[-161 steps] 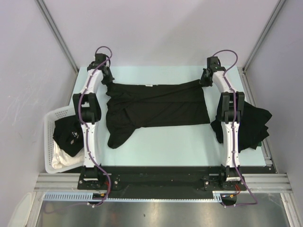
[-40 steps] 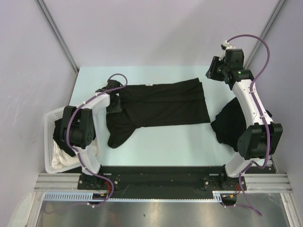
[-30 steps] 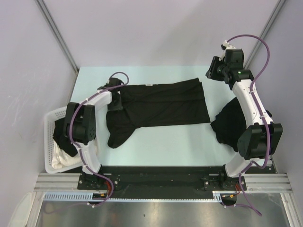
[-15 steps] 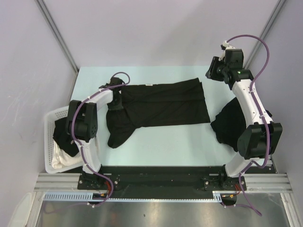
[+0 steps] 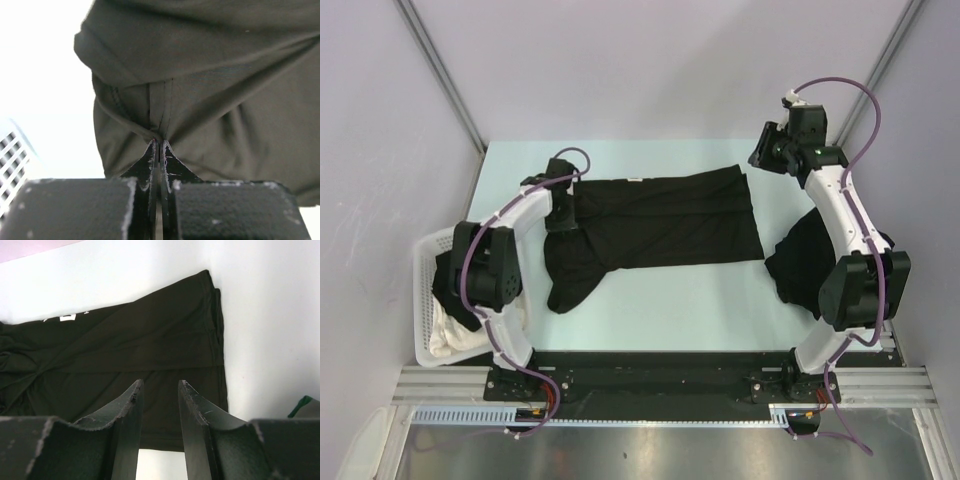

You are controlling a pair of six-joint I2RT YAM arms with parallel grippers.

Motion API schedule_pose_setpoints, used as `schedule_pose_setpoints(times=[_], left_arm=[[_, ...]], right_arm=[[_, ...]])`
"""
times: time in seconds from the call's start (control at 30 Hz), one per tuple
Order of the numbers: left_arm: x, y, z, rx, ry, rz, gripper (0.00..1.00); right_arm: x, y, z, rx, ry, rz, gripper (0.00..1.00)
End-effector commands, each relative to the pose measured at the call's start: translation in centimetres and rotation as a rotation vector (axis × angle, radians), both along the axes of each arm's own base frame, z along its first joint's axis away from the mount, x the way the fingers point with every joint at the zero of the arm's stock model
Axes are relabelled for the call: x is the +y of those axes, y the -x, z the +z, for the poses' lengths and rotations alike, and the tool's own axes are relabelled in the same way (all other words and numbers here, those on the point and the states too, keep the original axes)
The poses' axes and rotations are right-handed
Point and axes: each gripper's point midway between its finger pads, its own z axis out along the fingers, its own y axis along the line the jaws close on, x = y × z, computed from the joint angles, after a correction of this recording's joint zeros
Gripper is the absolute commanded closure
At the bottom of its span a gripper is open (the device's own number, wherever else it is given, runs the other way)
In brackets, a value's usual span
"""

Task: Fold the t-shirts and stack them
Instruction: Fold the tshirt

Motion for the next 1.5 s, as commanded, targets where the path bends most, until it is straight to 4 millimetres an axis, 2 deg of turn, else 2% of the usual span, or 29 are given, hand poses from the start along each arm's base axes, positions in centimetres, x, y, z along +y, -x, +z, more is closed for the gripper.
schedule_pose_setpoints(times=[0.0,0.13,0.23,0.53,0.73,0.9,1.1,1.23,1.4,1.47], left_arm=[[-0.4,1.1,4.1,-0.052,0.024,-0.041,1.0],[0.0,2.3,5.4,-0.05,0.013,-0.053,1.0],[0.1,3.1,5.6,-0.038,0.015,-0.059,1.0],[-0.3,5.9,3.9,0.021,0.05,-0.064,1.0],[-0.8,6.8,2.0,0.073,0.053,-0.07,0.87],[-1.3,6.2,1.9,0.06,0.067,-0.063,0.78],[-1.7,4.9,3.5,0.026,0.073,-0.061,0.73],[-1.7,4.0,5.7,-0.029,0.077,-0.055,0.71],[-2.0,4.2,8.0,-0.094,0.106,-0.054,0.64],[-2.0,4.7,8.0,-0.099,0.117,-0.053,0.64]], right_arm=[[1.3,-1.1,1.7,-0.058,-0.043,0.013,0.61],[1.8,-1.4,1.6,-0.056,-0.059,0.02,0.61],[2.0,-1.6,1.8,-0.059,-0.066,0.023,0.61],[2.3,-1.7,2.2,-0.067,-0.079,0.028,0.6],[2.3,-1.6,1.9,-0.062,-0.066,0.036,0.6],[1.9,-1.5,1.2,-0.044,-0.032,0.041,0.6],[0.8,-0.8,-0.9,0.021,0.027,0.014,0.6],[-0.2,0.8,-3.0,0.086,0.074,-0.012,0.6],[-1.0,3.3,-4.7,0.163,0.147,-0.049,0.6],[-0.9,4.3,-5.8,0.195,0.187,-0.054,0.6]])
